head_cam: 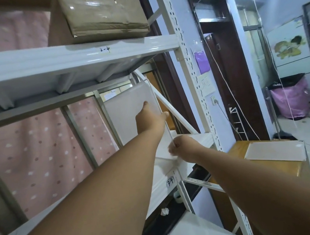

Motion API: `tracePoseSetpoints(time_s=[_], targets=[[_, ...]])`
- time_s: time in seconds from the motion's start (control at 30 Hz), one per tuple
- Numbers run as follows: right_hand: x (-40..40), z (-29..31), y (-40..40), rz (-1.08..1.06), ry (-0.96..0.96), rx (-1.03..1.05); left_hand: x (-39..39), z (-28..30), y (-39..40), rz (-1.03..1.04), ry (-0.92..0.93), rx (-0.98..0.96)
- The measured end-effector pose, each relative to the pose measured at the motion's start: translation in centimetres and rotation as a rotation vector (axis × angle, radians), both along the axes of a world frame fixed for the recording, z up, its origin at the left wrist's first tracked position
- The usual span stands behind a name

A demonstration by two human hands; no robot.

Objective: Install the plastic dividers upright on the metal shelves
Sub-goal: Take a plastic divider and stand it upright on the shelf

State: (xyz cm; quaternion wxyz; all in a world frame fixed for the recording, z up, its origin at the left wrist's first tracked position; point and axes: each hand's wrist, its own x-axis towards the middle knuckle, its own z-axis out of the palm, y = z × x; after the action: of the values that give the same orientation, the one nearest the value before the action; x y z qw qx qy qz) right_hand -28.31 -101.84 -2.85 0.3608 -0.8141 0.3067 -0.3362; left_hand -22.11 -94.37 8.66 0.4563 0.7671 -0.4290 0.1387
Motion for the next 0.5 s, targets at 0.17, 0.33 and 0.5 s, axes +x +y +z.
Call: tracePoseSetpoints(time_s=[0.17,0.33,0.5], targets=[[0.0,0.0,0.8,-0.080,0.084,-0.025,1.0,0.0,1.6,-0.043,0.105,0.127],[-1.0,-0.4,1.4,-0.117,0.042,0.064,2.2,-0.7,4.8,-0.052,0.127,0.106],[-2.6,-0.5,3.2,-0.196,0.110,0.048,4.0,-3.6,9.8,-0.027,0.157,0.174]])
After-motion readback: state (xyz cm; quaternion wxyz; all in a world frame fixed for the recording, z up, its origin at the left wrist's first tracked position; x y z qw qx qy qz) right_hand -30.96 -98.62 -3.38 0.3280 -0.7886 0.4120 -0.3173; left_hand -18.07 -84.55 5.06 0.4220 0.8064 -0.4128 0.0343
